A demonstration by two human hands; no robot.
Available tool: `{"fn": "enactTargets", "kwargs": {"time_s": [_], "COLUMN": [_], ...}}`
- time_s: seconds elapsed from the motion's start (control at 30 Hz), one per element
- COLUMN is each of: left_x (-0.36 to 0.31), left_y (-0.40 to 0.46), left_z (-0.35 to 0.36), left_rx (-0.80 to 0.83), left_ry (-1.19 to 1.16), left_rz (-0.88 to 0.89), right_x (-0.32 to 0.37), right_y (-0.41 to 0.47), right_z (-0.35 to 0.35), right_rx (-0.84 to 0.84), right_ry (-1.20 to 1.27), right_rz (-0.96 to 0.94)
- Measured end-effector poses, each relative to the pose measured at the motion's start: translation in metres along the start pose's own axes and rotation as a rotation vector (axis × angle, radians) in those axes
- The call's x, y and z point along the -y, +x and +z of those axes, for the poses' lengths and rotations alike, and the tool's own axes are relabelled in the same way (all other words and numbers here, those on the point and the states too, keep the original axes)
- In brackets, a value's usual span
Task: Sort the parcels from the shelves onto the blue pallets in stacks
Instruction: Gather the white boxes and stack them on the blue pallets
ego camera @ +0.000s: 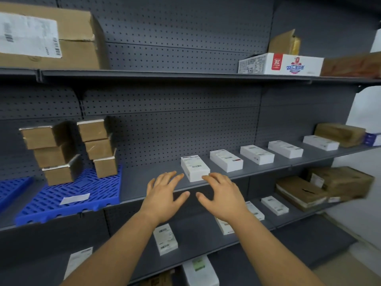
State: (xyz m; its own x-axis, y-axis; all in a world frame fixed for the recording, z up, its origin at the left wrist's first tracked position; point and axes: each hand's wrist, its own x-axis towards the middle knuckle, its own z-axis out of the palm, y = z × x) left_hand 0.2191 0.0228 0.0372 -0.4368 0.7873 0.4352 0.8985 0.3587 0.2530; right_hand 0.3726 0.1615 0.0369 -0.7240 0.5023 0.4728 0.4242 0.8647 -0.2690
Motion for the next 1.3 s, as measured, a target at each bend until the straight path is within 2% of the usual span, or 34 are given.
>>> {"fn": "enactTargets", "kwargs": {"time_s": [0.47, 0.8, 0.97, 1.3], "left_x": [-0.039, -0.069, -0.115, -0.229], "left_y": [0.149, 0.195, 0.223, 0.266], "left_z": [0.082, 0.140, 0.156, 0.204], "left_rx": [0.013, 0.087, 0.037, 0.040], "left_ry": [-0.138, -0.130, -0.100, -0.093], "left_rz": [0.135, 0.157, 0.157, 0.121], "right_x": [-0.114, -0.192, -0.247, -0.371], "right_y": [0.075, 0.095, 0.099, 0.099], "right_z": [-0.006, -0.001, -0.020, -0.071], "right_rx": [-0.041, -0.037, -0.033, -0.058], "right_ry": [-0.154, -0.167, -0.156, -0.149], "right_rz": [0.100, 0.127, 0.130, 0.080]}}
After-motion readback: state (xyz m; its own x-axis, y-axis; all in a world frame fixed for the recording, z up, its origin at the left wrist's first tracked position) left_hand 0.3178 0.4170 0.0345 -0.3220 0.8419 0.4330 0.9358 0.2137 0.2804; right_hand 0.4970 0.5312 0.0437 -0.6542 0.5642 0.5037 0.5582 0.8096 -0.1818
